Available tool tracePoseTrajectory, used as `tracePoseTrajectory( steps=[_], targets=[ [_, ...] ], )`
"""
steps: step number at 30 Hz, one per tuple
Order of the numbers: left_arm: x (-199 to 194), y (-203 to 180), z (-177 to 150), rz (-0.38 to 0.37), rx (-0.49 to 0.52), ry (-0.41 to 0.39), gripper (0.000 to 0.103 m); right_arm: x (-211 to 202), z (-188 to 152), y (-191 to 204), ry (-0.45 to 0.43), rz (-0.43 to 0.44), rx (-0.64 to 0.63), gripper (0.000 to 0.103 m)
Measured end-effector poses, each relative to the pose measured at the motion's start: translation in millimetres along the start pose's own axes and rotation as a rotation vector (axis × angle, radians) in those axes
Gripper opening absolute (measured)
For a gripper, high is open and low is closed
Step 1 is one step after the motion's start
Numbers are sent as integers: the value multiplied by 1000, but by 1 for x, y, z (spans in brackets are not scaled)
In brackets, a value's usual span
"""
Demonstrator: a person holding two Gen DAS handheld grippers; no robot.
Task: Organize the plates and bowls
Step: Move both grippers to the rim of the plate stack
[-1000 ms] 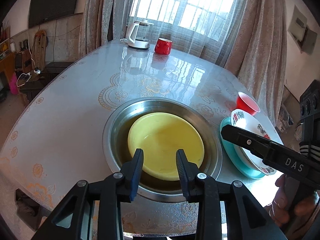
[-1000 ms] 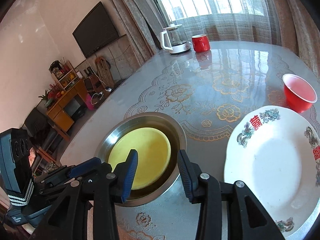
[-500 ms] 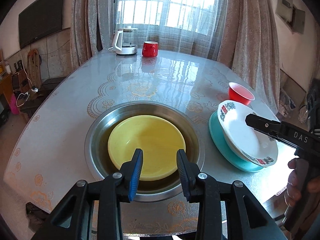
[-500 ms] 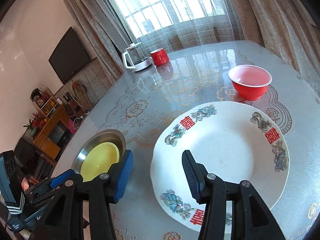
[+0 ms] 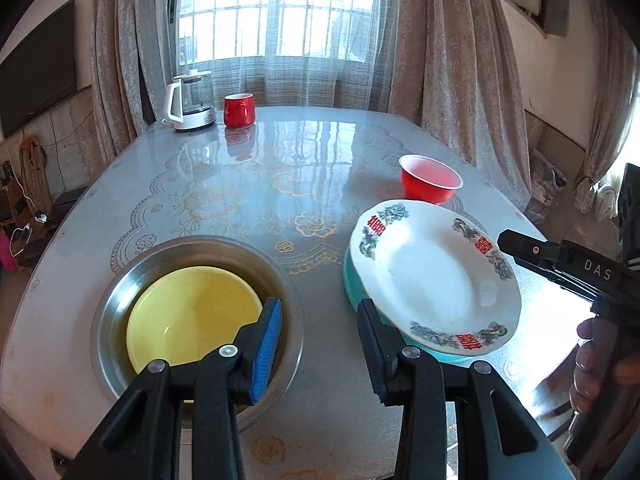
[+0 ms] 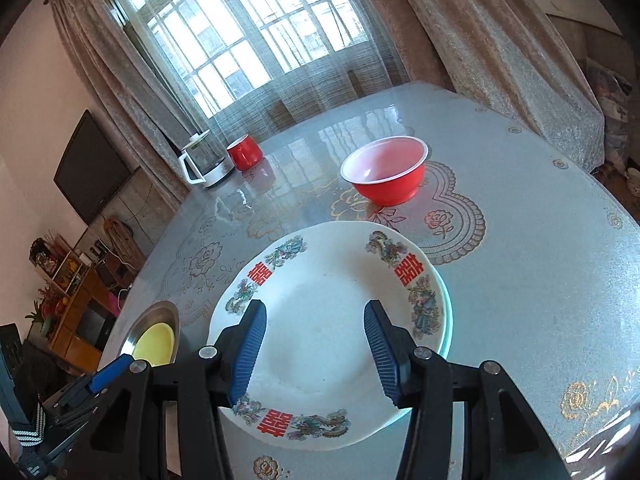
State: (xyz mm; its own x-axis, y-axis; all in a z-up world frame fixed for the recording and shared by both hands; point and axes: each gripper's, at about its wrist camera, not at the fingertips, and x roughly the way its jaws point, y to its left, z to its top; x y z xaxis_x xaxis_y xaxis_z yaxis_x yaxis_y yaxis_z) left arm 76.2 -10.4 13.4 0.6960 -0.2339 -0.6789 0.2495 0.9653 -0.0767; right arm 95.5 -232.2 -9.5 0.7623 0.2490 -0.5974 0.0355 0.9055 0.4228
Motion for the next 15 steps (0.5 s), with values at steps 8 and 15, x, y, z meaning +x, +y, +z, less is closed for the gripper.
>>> tracePoseTrajectory(
  steps=[8, 15],
  targets=[
    [16, -37, 19, -12, 50, 36, 46, -17, 3, -36, -30, -51, 56, 56],
    [26, -51, 24, 44, 82, 47, 46, -19, -2, -52, -21, -60, 74, 56]
  ],
)
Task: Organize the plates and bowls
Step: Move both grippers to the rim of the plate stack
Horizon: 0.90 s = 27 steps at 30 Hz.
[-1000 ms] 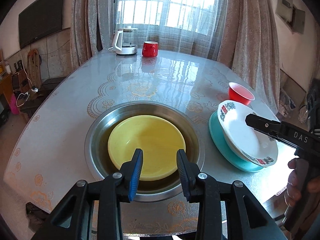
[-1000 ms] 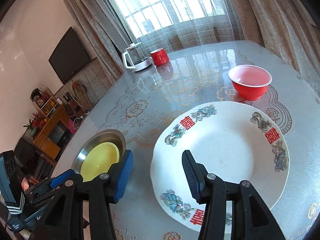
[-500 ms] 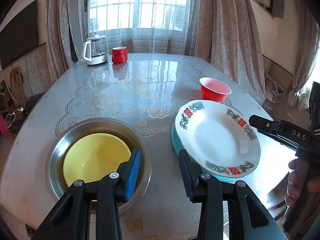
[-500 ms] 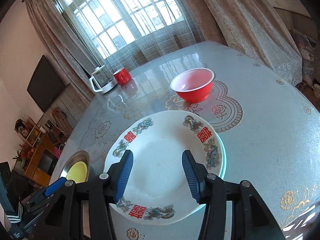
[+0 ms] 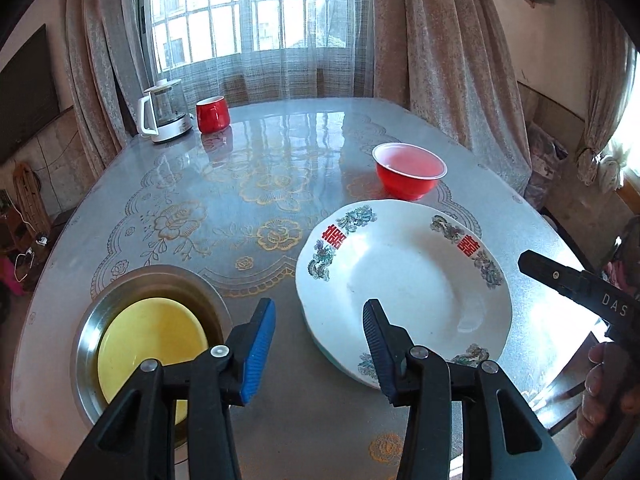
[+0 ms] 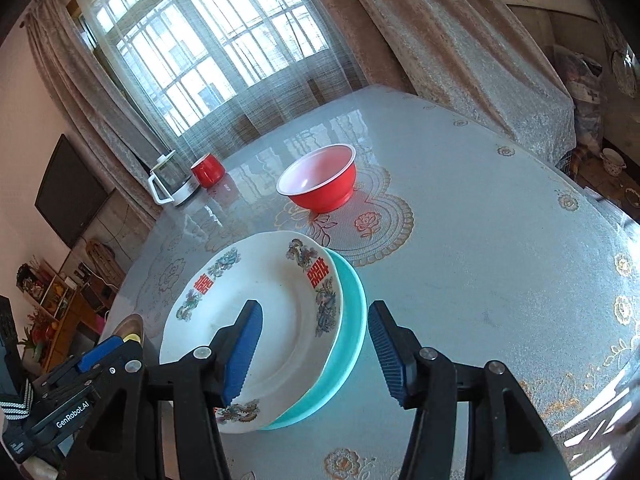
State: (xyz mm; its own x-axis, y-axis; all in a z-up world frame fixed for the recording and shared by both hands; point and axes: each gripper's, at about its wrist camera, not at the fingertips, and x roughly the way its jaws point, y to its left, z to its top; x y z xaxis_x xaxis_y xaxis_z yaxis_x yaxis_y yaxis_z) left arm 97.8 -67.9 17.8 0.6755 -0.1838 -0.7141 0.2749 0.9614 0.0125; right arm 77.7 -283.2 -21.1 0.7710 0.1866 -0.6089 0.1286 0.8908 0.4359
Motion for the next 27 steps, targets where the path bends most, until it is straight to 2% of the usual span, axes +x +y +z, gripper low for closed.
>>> tracePoseTrajectory(
  steps=[3, 7, 11, 20, 25, 27],
  targets=[
    [2, -6, 1, 2, 25, 5, 46, 0, 0, -8, 1, -4, 20, 56],
    [10, -13, 4, 18, 51, 50, 46, -1, 3, -16, -4, 0, 45, 56],
    [10, -17, 3, 2, 70, 35, 46, 1, 5, -19, -3, -1, 48, 56],
    [9, -16, 19, -59, 33, -3, 46, 4, 14, -24, 1, -10, 41, 56],
    [18, -9, 29, -148, -38, 8, 47, 5, 28, -26, -5, -13, 44, 56],
    [20, -8, 33, -163, -62, -3, 53, 7, 35, -28, -7, -8, 49, 56]
  ],
)
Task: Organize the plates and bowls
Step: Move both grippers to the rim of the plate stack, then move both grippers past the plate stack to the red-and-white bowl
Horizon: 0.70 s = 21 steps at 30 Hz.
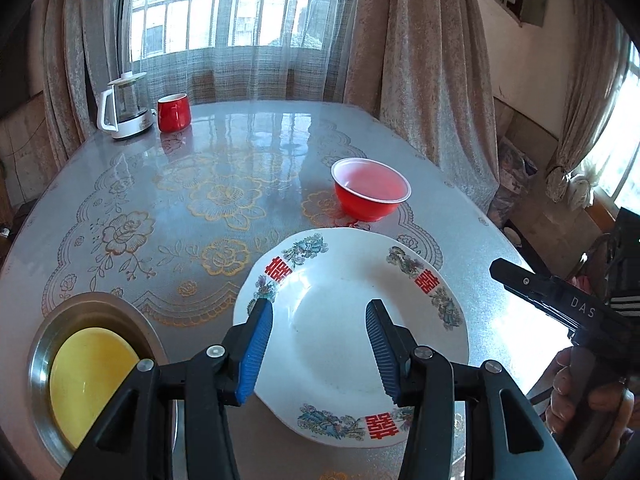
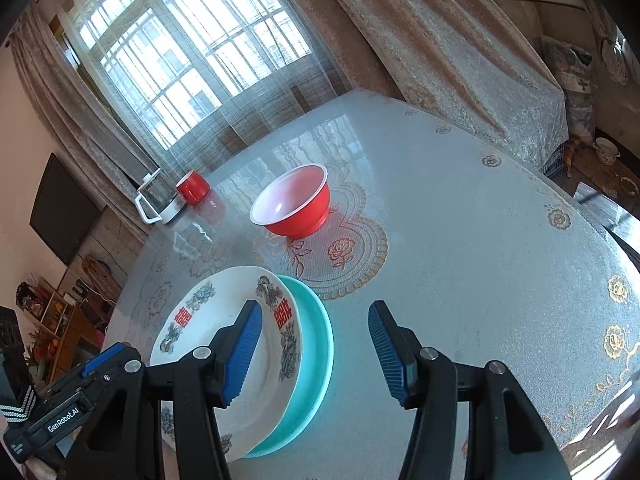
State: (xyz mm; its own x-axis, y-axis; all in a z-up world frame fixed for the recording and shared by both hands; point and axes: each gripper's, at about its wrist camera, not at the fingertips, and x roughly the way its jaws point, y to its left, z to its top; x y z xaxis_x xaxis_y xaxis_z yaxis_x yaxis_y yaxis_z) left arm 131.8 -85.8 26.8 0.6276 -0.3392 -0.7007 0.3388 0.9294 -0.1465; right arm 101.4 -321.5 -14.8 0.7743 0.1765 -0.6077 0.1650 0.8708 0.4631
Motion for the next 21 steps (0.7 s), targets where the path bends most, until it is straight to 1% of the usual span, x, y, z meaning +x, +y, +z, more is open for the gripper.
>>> tracePoseTrajectory(
  steps=[2, 5, 9, 15, 17, 20, 21],
  targets=[
    [3, 0, 4, 18, -7, -14, 55, 5, 6, -1, 7, -2, 4, 56],
    [10, 0, 8, 28, -15, -6, 58, 12, 14, -1, 17, 8, 9, 56],
    [25, 0, 16, 32, -33, 38, 59, 23, 20, 1, 31, 6, -3, 56],
    [42, -7, 32, 66, -5, 58, 59, 39, 34, 3, 46, 18, -4, 56],
    [49, -7, 39, 77, -12, 65, 59, 45, 40, 1, 50, 19, 6, 56],
    [61, -5, 51, 74, -27, 78, 59, 53, 50, -2, 50, 19, 10, 56],
    [66, -5, 55, 61, -31, 81, 58, 56, 54, -3, 52, 16, 14, 56]
  ],
)
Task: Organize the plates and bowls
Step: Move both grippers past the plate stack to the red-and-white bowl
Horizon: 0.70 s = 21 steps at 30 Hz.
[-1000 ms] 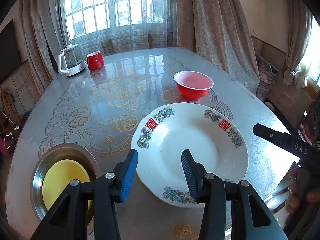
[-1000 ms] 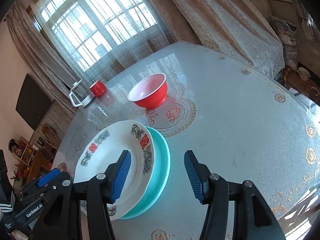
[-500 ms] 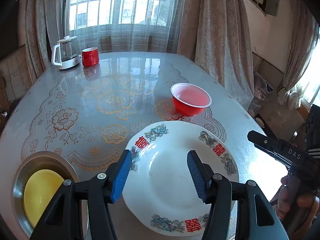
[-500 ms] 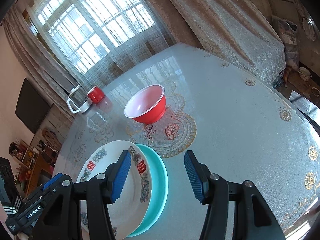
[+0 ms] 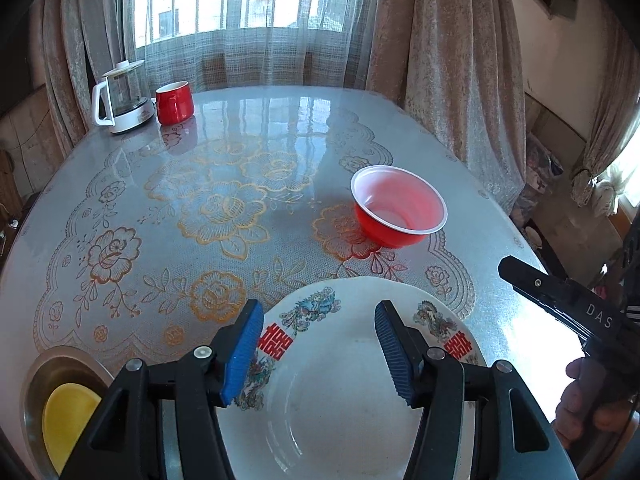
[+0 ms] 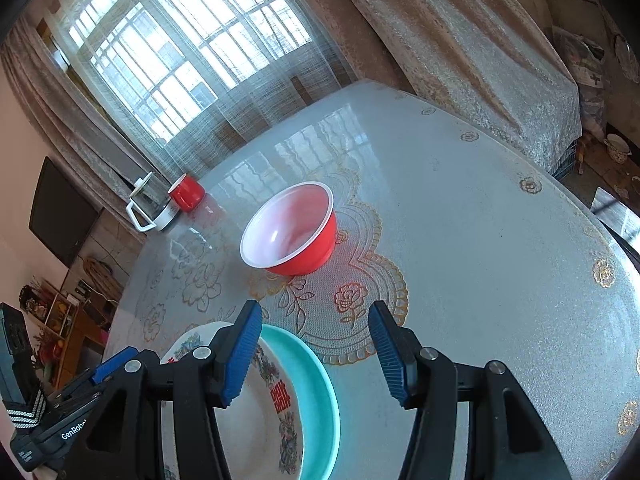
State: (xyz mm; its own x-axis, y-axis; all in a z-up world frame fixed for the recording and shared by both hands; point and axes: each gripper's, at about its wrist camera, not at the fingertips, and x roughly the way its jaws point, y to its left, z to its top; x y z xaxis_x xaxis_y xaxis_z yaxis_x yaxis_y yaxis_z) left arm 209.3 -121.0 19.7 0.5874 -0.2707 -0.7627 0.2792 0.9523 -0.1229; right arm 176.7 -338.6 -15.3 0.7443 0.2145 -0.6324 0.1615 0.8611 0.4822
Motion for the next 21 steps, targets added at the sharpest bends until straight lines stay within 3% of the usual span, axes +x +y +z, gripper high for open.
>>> tracePoseTrajectory(
  steps=[3, 7, 14, 18, 21],
  targets=[
    [10, -3, 11, -51, 7, 2, 58, 7, 10, -1, 3, 3, 6, 56],
    [22, -11, 25, -41, 41, -16, 58, 14, 23, -2, -9, 7, 8, 56],
    [50, -10, 48, -96, -9, 44, 53, 33, 41, -7, 5, 24, 18, 56],
    [68, -9, 57, -125, -59, 84, 46, 46, 48, -8, 32, 41, 26, 39],
    [78, -11, 63, -132, -90, 101, 41, 53, 52, -7, 36, 33, 12, 33]
  ],
)
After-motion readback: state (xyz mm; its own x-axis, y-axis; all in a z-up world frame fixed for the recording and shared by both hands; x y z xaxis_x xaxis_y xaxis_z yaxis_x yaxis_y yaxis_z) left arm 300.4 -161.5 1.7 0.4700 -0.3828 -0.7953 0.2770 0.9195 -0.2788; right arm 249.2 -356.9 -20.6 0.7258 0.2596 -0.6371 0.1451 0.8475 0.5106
